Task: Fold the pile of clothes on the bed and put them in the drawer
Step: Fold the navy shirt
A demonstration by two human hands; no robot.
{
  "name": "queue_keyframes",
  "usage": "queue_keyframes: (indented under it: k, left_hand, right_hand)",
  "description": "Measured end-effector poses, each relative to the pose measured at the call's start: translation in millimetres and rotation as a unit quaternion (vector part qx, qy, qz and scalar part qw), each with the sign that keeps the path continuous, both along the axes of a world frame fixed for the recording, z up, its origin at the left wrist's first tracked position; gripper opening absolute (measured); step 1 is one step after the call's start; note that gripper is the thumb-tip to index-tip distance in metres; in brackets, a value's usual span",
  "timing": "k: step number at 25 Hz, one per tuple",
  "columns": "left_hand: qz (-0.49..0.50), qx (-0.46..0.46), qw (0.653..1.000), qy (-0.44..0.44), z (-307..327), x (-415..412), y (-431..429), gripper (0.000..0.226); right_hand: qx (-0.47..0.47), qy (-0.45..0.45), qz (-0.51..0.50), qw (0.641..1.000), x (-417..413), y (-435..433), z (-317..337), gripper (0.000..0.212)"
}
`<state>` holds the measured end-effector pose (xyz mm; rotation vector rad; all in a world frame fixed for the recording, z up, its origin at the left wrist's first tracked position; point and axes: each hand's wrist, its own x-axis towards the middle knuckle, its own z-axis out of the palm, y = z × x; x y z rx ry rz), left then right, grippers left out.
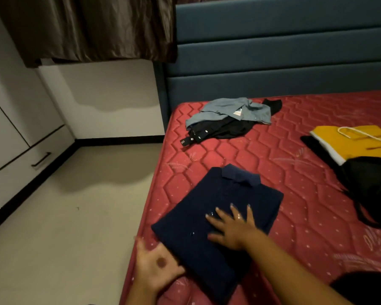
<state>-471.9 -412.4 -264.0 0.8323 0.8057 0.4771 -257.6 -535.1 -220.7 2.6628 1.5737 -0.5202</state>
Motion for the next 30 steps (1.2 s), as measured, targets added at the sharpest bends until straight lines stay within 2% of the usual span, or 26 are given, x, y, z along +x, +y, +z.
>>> queue_keyframes:
  k: [1,2,3,5,8,11,13,17,21,26,28,29,30]
  left_hand:
    - [-0.005,0.027,0.999,-0.027,7,3,-5,0.086]
    - [-0.017,-0.035,0.998,-0.047,1,1,-1,0.081]
    - [0.038,-0.051,0.998,-0.013,-5,-3,4,0.07]
    - [0.095,0.067,0.992,0.057,6,5,-4,0.049]
    - [0.026,0.166,0.974,0.15,7,31,-8,0.043]
    - [-0.003,0.281,0.918,0.281,15,32,2,0.042]
    - [0.003,0.323,0.888,0.327,15,21,19,0.047]
    - [0.023,0.278,0.915,0.292,5,8,24,0.019]
    - [0.01,0.269,0.918,0.292,-2,29,33,0.025]
    - [0.018,0.092,0.966,0.24,2,39,61,0.029]
    - [0.015,0.106,0.959,0.264,5,38,61,0.024]
    - [0.016,0.172,0.934,0.314,7,37,61,0.02]
    - [0.028,0.267,0.889,0.372,8,35,62,0.018]
  right_hand:
    - [-0.014,0.029,0.008,0.999,-2,-4,-17,0.072]
    - [0.005,0.033,-0.001,0.999,-10,-11,-38,0.082]
    - [0.006,0.017,0.01,1.0,-18,-15,-52,0.091]
    - [0.021,0.012,0.017,1.0,-11,-13,-56,0.103]
    - [0.016,0.007,0.037,0.999,-11,-15,-51,0.11]
    - [0.01,0.021,0.074,0.997,-24,-17,-43,0.1]
    - [0.009,0.047,0.11,0.993,-30,-16,-36,0.094]
    - [0.049,0.108,0.118,0.986,-34,-1,-31,0.078]
    - [0.055,0.039,0.176,0.982,-50,29,-39,0.085]
    - [0.103,0.012,0.241,0.965,-68,50,-54,0.064]
    - [0.118,0.039,0.278,0.952,-63,50,-52,0.054]
    - [0.132,0.059,0.285,0.948,-59,51,-52,0.052]
    - [0.16,0.069,0.274,0.946,-54,54,-51,0.052]
